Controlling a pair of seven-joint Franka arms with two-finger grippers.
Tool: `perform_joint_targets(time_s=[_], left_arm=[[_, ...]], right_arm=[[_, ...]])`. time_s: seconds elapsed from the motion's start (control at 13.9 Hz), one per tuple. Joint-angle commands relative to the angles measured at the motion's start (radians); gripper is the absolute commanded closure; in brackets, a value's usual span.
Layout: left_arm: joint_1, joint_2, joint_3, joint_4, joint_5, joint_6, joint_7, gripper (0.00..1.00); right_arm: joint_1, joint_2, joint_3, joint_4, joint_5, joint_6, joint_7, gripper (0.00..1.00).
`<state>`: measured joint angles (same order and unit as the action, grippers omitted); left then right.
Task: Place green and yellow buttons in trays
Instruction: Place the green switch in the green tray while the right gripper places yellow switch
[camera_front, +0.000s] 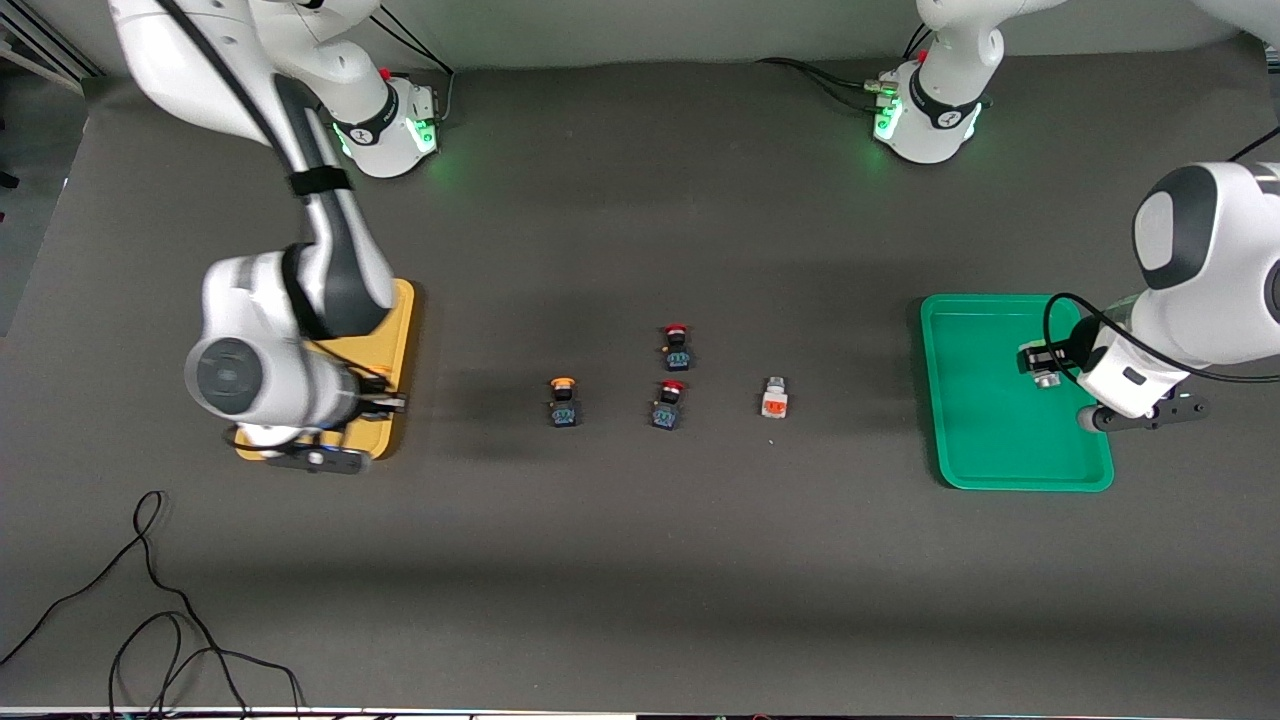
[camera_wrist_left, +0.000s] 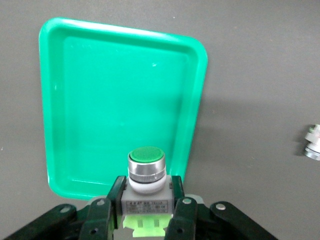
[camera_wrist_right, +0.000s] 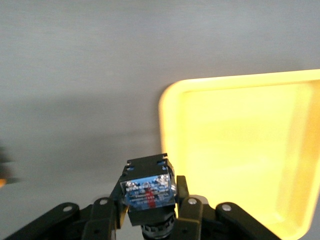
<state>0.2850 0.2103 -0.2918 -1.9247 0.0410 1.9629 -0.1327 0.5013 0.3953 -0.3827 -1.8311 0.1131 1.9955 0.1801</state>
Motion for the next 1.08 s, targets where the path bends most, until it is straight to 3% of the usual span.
perform_joint_targets(time_s=[0.0,0.14,0.29,0.36,0.43,0.5,0.58,0.65,0.79,1.01], left_arm=[[0.008,0.078,-0.013,-0.095,0.083,0.149,0.027,0.67],[0.019,0.151,-0.013,-0.128,0.128,0.239,0.025,0.67],[0.037,0.187,-0.013,-0.151,0.128,0.301,0.025,0.65],[0.036,0.195,-0.013,-0.149,0.129,0.304,0.027,0.61],[0.034,0.204,-0.013,-0.149,0.129,0.304,0.027,0.41],[0.036,0.208,-0.013,-0.146,0.129,0.304,0.027,0.25],[0.036,0.211,-0.013,-0.140,0.131,0.304,0.027,0.11],[0.037,0.212,-0.013,-0.135,0.131,0.300,0.028,0.00],[0.039,0.192,-0.015,-0.111,0.131,0.257,0.030,0.00],[0.039,0.146,-0.017,0.025,0.126,0.051,0.059,0.00]], right_arm=[[0.013,-0.078,-0.047,-0.279,-0.007,0.265,-0.129,1.00],[0.011,-0.062,-0.053,-0.390,-0.004,0.440,-0.155,1.00],[0.011,-0.036,-0.053,-0.430,-0.004,0.526,-0.168,1.00],[0.010,-0.026,-0.053,-0.436,-0.001,0.551,-0.174,1.00],[0.010,-0.013,-0.053,-0.435,0.000,0.557,-0.172,1.00],[0.010,-0.010,-0.051,-0.432,0.000,0.556,-0.171,0.82],[0.010,-0.018,-0.051,-0.432,0.000,0.551,-0.172,0.01],[0.013,-0.038,-0.053,-0.432,0.000,0.531,-0.165,0.00],[0.013,-0.119,-0.059,-0.412,0.000,0.401,-0.160,0.00],[0.023,-0.203,-0.058,-0.318,0.000,0.214,-0.101,0.00]])
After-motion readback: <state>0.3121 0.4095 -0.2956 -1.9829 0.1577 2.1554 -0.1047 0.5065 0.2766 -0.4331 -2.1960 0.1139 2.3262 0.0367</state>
